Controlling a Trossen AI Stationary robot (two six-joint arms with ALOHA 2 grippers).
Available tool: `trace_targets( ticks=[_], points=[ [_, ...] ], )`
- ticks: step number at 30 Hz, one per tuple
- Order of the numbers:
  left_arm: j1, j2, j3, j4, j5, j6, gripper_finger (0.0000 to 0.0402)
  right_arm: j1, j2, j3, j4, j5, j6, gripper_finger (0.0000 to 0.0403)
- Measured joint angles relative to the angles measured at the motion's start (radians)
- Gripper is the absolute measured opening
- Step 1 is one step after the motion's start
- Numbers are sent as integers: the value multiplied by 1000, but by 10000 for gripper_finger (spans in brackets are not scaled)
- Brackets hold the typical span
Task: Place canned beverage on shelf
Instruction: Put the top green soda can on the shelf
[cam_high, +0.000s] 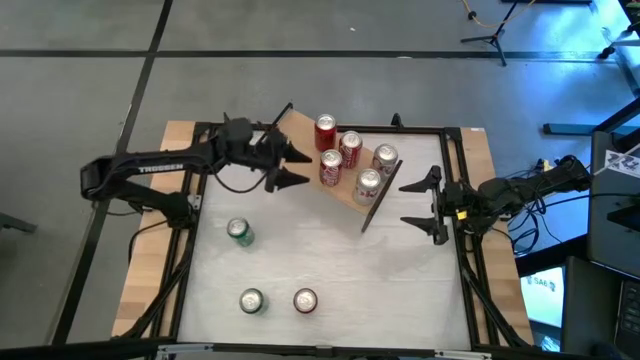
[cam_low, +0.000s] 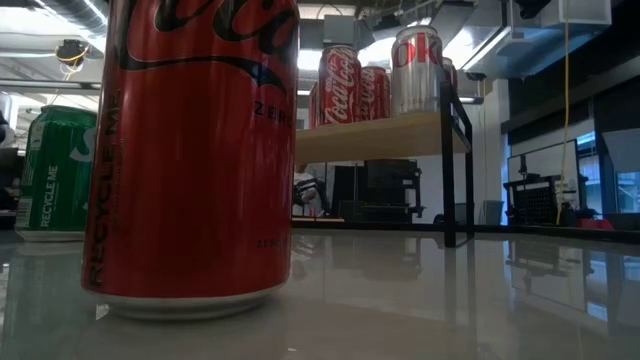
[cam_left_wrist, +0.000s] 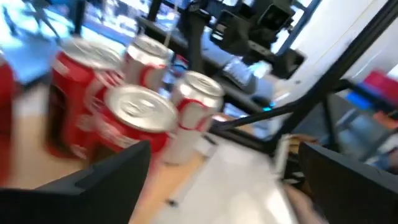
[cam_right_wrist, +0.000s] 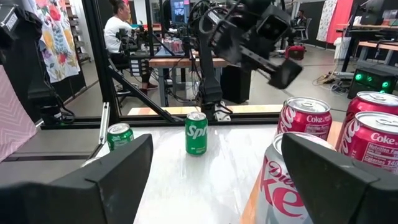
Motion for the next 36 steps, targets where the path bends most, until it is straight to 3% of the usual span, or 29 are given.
trace_targets(
  ticks=[8, 15, 28, 36],
  points=[
    [-138, -40, 0, -33, -12, -331, 397, 0, 18, 0, 2, 0, 0, 349],
    [-193, -122, 0, -268, -20, -657, 397, 0, 26, 0, -2, 0, 0, 349],
    [-191, -372, 0, -846, -174, -843, 397, 0, 25, 0, -25, 0, 0, 349],
    [-217, -455, 0, -1082, -208, -996, 397, 0, 25, 0, -25, 0, 0, 349]
  ],
)
